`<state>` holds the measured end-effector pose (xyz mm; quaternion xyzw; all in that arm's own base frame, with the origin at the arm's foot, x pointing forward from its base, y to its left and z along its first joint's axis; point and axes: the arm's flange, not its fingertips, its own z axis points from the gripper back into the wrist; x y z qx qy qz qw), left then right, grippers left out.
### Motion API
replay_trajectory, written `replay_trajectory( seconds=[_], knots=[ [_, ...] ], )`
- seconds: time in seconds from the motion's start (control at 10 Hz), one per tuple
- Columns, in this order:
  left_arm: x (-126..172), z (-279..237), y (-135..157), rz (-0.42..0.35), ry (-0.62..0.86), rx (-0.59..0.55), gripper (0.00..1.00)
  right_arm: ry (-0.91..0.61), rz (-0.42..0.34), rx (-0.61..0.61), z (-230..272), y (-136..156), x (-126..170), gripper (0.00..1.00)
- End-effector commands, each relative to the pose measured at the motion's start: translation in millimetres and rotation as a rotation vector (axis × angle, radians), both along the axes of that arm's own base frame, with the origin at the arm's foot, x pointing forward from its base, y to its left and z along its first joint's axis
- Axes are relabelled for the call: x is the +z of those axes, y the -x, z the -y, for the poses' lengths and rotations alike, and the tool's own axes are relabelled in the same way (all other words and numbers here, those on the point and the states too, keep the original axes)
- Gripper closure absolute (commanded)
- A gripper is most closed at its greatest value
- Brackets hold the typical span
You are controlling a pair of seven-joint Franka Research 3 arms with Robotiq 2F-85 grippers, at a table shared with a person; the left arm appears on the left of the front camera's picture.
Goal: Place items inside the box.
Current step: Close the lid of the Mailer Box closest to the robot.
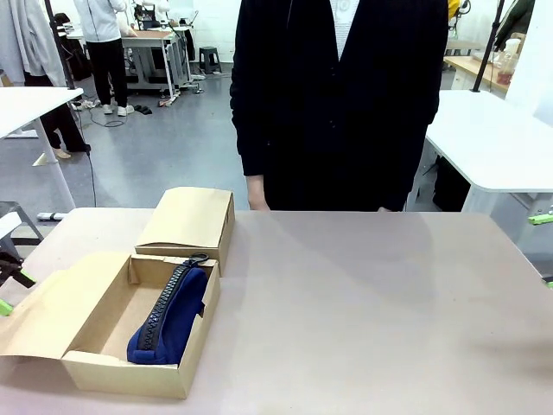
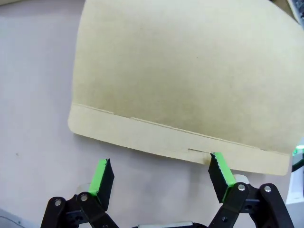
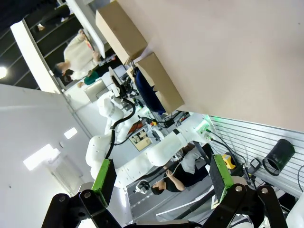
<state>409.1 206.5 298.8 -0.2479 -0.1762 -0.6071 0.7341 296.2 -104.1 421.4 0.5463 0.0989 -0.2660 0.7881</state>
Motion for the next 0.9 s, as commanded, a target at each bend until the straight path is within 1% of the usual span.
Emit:
replay_trajectory(
  seconds=[0.0,0.1,0.3,0.5,0.7,0.8],
  knots=[
    [-2.0,-12.7,-3.6,0.053,-0.011,0.017,0.00,-0.013,0.023,0.006,1.5,1.4,0.6,0.00],
    [-7.6,-18.3,-3.3,0.074,-0.096,0.068,0.00,-0.013,0.023,0.006,1.5,1.4,0.6,0.00],
    [-17.4,-28.7,-5.8,0.052,-0.179,0.117,0.00,-0.013,0.023,0.006,1.5,1.4,0.6,0.00],
    [-22.0,-33.0,-8.9,0.053,-0.149,0.121,0.00,-0.013,0.023,0.006,1.5,1.4,0.6,0.00],
    [-25.9,-29.8,-11.4,0.069,-0.099,0.093,0.00,-0.013,0.023,0.006,1.5,1.4,0.6,0.00],
    [-28.3,-26.0,-11.7,0.073,-0.043,0.071,0.00,-0.013,0.023,0.006,1.5,1.4,0.6,0.00]
  ],
)
